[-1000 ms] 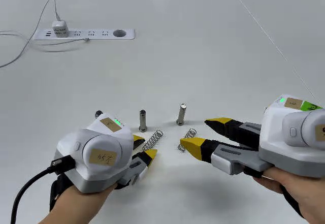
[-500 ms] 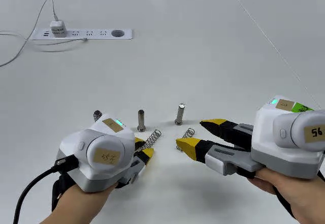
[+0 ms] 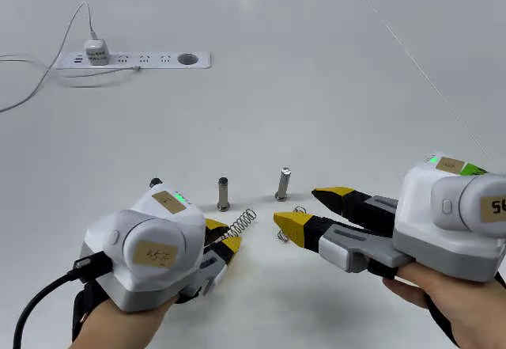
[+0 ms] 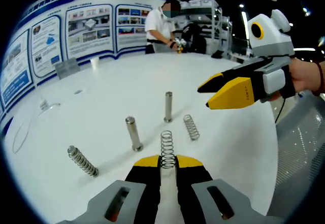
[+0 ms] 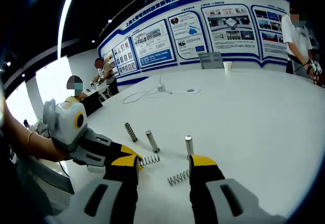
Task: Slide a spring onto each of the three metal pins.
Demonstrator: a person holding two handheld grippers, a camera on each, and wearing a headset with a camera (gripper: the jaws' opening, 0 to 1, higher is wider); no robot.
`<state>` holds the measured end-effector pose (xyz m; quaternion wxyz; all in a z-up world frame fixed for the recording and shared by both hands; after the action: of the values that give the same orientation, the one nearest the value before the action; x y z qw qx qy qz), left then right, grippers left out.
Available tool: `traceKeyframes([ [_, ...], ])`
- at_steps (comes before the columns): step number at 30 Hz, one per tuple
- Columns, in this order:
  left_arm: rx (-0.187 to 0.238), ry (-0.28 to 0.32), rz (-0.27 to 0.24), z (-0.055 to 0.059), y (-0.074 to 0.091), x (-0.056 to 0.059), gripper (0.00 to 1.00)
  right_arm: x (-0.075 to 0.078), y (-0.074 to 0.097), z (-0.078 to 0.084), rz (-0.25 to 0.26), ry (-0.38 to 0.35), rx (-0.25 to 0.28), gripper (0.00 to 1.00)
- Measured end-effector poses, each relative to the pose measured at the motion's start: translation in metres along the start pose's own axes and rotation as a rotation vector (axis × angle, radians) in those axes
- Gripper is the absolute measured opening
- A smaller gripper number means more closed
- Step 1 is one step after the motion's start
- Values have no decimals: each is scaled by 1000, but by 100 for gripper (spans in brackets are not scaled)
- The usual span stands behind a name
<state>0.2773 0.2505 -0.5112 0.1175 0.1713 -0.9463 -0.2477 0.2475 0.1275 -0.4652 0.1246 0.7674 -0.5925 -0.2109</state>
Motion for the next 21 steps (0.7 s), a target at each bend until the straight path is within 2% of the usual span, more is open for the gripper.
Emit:
traceKeyframes([
  [11, 106, 45, 11, -21, 20, 9, 10, -10, 0, -15, -42, -92, 14, 39],
  [12, 132, 55, 13, -24, 22, 10, 10, -11, 0, -16, -46, -98, 14, 39],
  [18, 201, 29, 7, -36, 28, 12, 10, -16, -1, -22, -77, -160, 20, 35],
  [21, 222, 16, 6, -40, 30, 14, 10, -18, -1, -25, -89, -193, 25, 33],
])
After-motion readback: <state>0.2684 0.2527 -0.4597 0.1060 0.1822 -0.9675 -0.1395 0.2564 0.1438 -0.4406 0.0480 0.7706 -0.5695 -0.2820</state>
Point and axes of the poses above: the centre of the closed fingertips' face, and the gripper's own axes: y roughly backward along the fingers, x roughly to its right, z roughly out of its underside, the point moved 5 cm from there along y, roughly backward along the fingers, and after that the axes turned 9 degrees about z, right-handed, at the moved point
